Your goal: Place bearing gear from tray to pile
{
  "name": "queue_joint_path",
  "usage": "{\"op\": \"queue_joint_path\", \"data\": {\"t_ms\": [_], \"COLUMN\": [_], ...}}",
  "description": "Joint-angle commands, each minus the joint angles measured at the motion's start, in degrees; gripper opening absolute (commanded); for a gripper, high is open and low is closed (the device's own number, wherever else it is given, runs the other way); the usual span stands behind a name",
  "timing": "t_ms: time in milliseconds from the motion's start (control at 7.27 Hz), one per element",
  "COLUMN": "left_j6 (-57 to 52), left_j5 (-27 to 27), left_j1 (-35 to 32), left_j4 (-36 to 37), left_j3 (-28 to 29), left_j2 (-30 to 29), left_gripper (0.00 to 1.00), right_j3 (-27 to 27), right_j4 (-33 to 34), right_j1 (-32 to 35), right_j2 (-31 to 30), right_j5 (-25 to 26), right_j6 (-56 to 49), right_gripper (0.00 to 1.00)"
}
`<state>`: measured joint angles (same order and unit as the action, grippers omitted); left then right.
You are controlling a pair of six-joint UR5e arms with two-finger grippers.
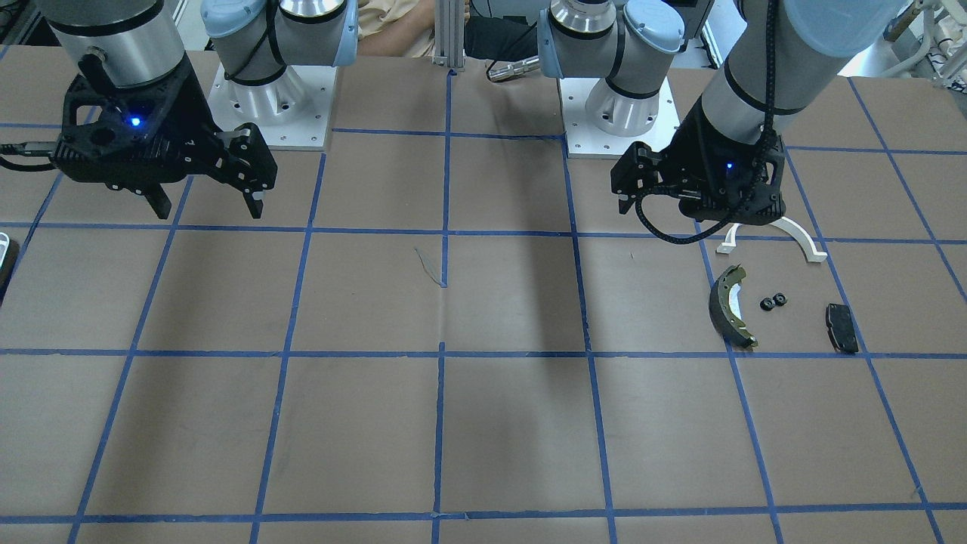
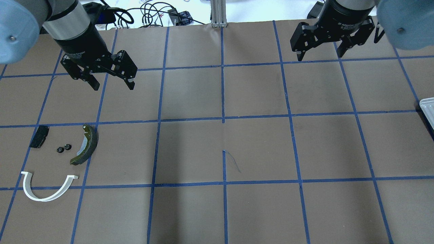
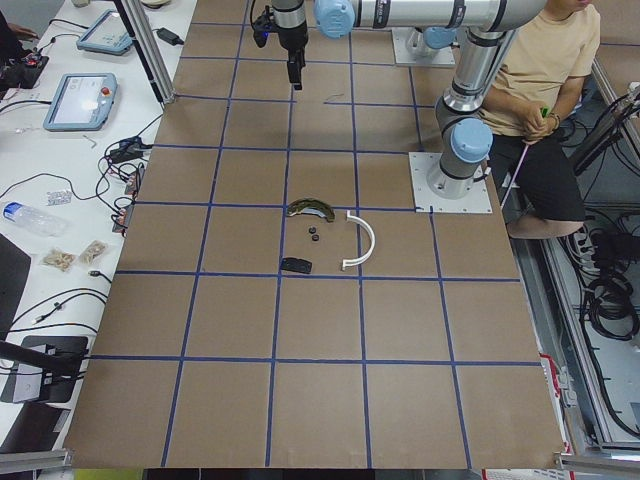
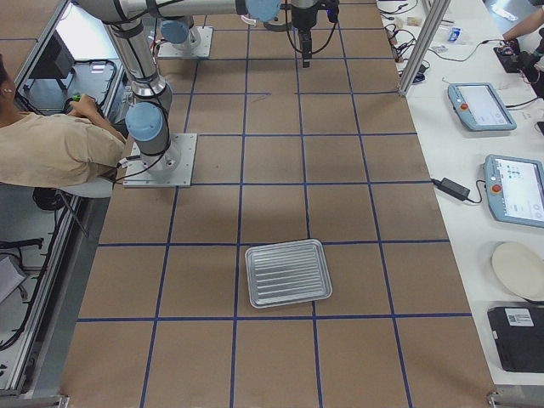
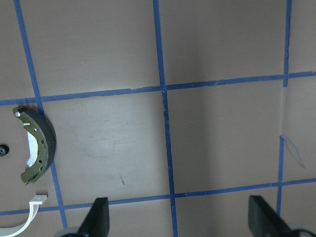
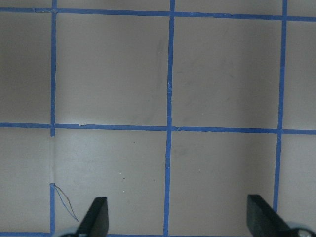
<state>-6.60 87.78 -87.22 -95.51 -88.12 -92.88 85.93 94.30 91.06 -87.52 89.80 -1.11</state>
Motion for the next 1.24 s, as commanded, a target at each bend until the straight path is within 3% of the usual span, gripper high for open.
{"op": "queue_joint_path", "data": {"t_ms": [0, 275, 1101], "left_j6": [-0.6, -0.3, -0.5], "left_j5": [0.2, -0.1, 0.2], "left_j1": [0.6, 1.5, 1.8], "left_j4": [2.3, 2.3, 2.3], "left_j3": [-2.7, -2.2, -2.7], "left_j2": [2.6, 3.0, 3.0], "left_gripper": [1.0, 1.0, 1.0], "right_j3": [0.5, -0.4, -1.2], "right_j4": [-0.4, 0.2, 1.6], "right_j1": [0.0, -0.4, -1.1], "right_j2": [0.3, 0.3, 5.5], "right_j5": [-2.3, 0.5, 1.1], "right_j6": [0.0, -1.7, -1.8], "right_gripper": [1.0, 1.0, 1.0]}}
